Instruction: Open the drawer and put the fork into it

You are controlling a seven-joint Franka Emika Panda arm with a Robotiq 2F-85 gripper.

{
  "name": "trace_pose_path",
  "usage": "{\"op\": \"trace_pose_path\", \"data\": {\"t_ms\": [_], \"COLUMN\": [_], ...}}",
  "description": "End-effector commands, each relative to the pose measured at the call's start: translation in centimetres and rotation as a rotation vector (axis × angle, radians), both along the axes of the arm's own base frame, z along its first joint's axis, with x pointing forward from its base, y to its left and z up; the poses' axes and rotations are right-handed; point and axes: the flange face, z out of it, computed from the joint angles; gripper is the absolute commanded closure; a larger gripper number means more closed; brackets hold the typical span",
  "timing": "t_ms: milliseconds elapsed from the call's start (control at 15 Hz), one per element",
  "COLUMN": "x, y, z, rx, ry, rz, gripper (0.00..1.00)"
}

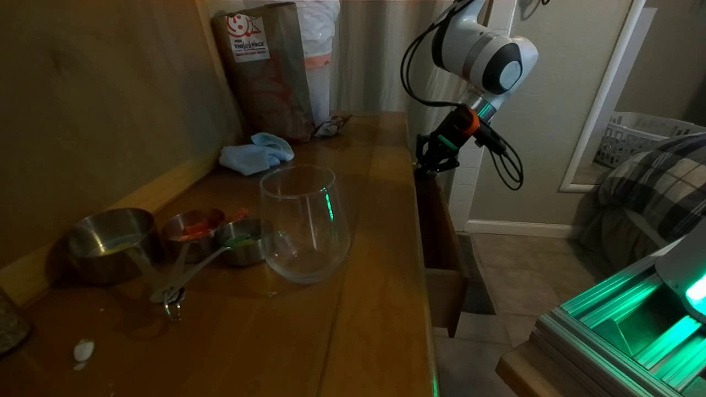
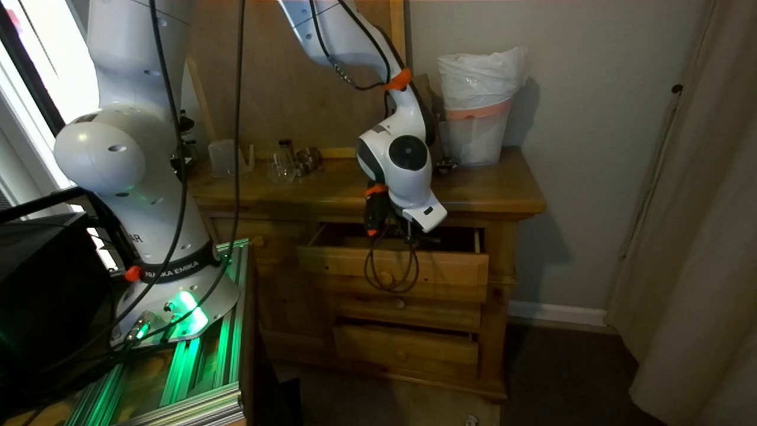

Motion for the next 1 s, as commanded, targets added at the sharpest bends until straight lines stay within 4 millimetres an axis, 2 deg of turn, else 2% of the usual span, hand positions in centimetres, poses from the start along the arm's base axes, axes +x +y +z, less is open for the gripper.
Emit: {"op": "trace_pose_path", "data": {"t_ms": [0,467,933], "x": [1.2,1.1,2.1], "y": [0.4,-0.6,0.4], "z": [-1.0,-3.7,-4.8], "rx": [-0.017,-0.099,-0.096], "ry": [-0.056,-0.072,-0.075], "rz": [0.001,0.019,-0.004], "gripper": [0.98,0.98,0.98]}}
